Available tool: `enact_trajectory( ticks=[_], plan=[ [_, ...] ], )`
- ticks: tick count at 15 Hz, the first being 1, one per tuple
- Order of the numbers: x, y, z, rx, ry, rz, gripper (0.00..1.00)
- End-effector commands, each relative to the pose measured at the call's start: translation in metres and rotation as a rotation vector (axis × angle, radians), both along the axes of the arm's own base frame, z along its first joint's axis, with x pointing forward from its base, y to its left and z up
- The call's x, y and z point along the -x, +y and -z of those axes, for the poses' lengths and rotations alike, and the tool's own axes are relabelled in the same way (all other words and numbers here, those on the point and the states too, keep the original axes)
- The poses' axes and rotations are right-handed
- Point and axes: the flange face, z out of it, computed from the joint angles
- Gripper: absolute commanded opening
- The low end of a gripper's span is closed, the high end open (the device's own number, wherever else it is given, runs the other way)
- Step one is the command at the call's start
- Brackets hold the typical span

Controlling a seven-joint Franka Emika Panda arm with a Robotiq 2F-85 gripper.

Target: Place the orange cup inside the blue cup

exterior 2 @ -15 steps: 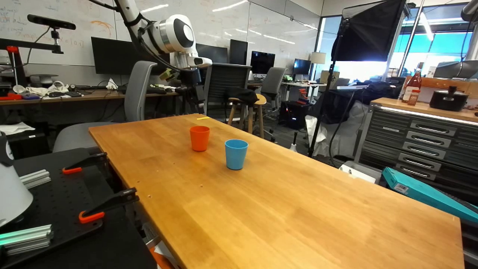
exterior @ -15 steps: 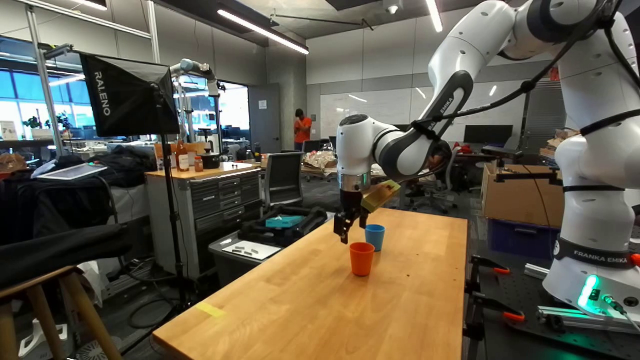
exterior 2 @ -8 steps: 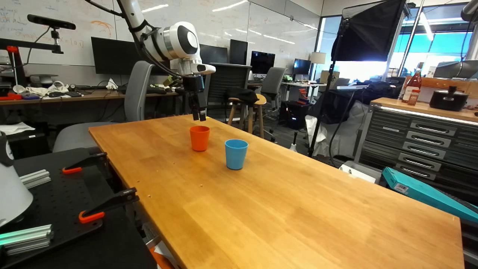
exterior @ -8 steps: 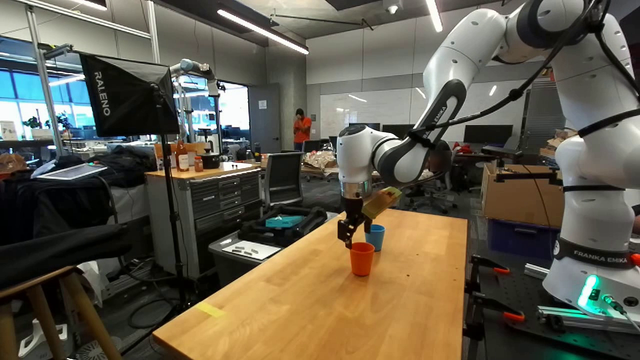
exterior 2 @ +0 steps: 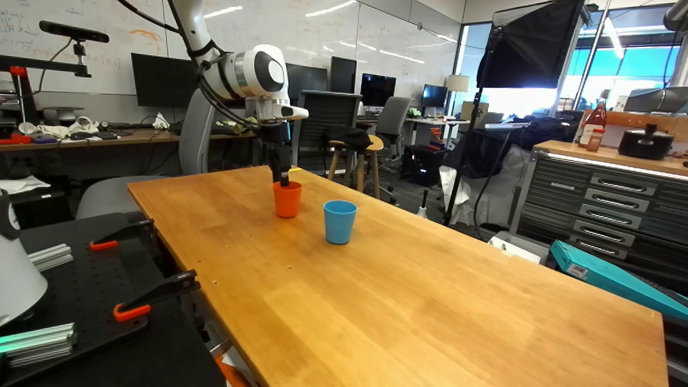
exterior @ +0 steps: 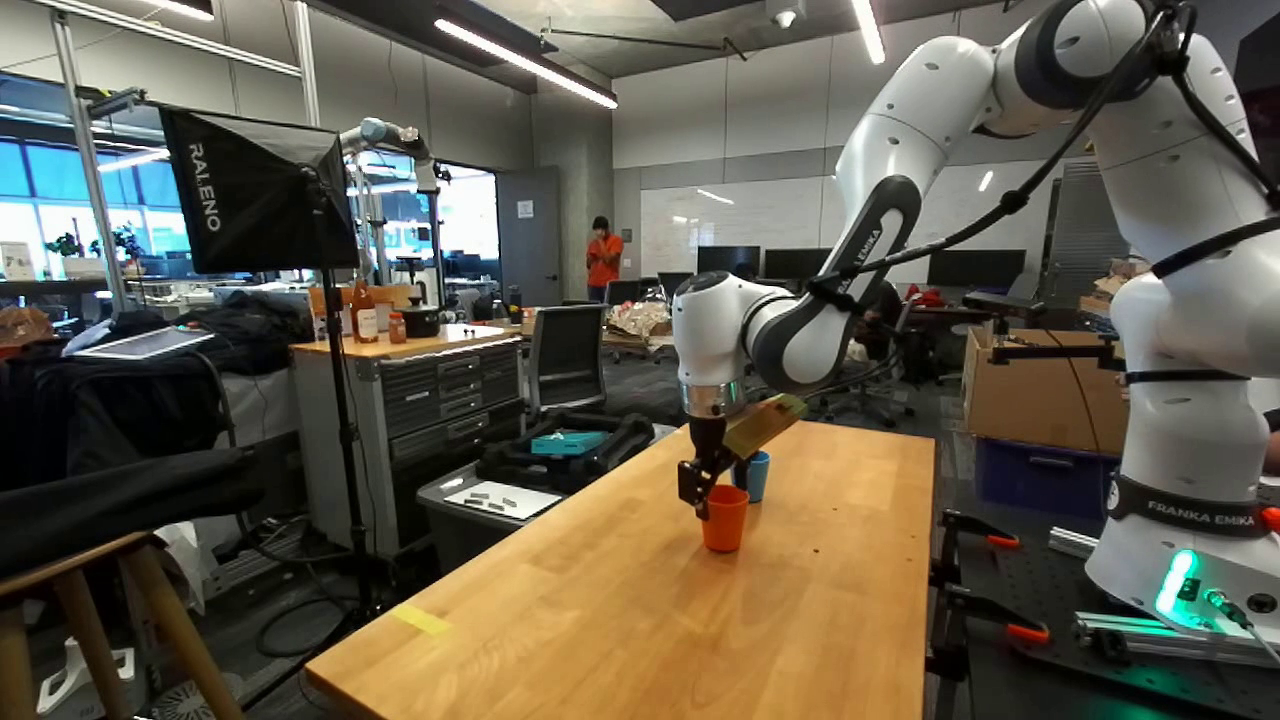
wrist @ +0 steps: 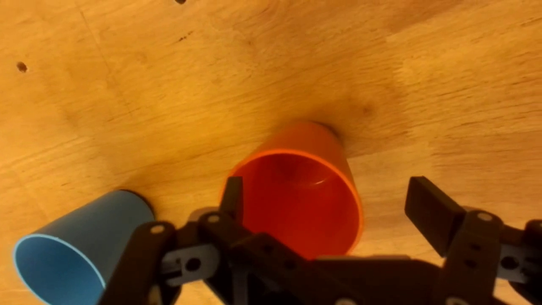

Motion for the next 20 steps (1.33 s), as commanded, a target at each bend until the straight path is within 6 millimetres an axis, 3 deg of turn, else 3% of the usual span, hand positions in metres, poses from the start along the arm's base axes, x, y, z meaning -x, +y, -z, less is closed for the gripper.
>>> enact_trajectory(
  ticks=[1, 7, 9, 12, 15, 20],
  plan=[
    [-0.007, 0.005, 0.006, -0.045, -0.029, 0.025, 0.66],
    [-0.01, 0.014, 0.016, -0.086, -0.057, 0.011, 0.18],
    [-0.011, 0.016, 0.017, -0.091, -0.06, 0.008, 0.08],
    [-0.017, 0.016, 0.01, -0.082, -0.068, 0.009, 0.02],
    [-0.036, 0.015, -0.007, -0.077, -0.102, 0.018, 0.06],
    [-0.078, -0.012, -0.048, -0.043, -0.202, 0.065, 0.06]
  ],
)
